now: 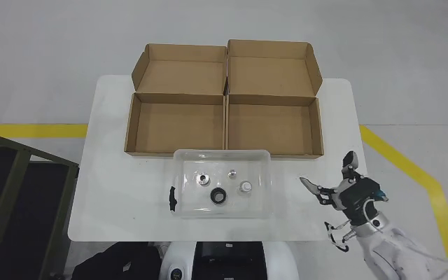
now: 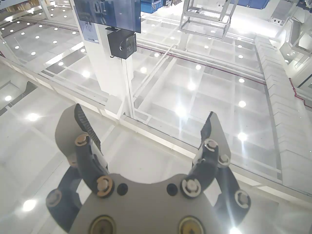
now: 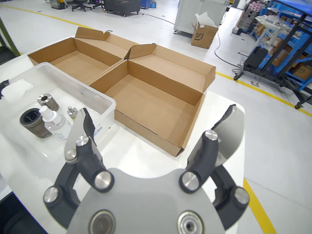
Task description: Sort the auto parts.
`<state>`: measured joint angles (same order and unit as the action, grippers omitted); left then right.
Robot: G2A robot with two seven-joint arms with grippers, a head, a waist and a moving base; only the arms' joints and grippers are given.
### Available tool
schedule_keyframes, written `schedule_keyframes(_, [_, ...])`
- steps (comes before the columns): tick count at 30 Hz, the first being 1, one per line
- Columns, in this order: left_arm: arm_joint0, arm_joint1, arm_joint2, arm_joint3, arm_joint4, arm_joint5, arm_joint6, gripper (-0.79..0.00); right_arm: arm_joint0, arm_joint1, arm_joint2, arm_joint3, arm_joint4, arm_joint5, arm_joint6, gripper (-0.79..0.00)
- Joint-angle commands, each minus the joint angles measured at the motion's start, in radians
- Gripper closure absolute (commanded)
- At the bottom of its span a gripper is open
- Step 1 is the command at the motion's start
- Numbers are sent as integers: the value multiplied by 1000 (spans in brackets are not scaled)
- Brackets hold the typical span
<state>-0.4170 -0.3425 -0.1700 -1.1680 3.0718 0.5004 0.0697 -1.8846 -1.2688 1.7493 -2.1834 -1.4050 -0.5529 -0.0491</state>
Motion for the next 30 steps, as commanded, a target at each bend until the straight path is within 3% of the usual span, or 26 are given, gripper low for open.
schedule_keyframes(1, [0,0,0,0,0,0,0,-785,26,4,-32,-2,-9,-43,38,-785])
schedule_keyframes(13, [0,0,0,0,0,0,0,-785,180,17,-265,-25,-14,-223,297,-785])
schedule_keyframes(24, [0,0,0,0,0,0,0,-785,296,23,-402,25,22,-223,542,-785])
schedule_keyframes(30, [0,0,0,0,0,0,0,-785,325,28,-434,38,38,-216,609,-785])
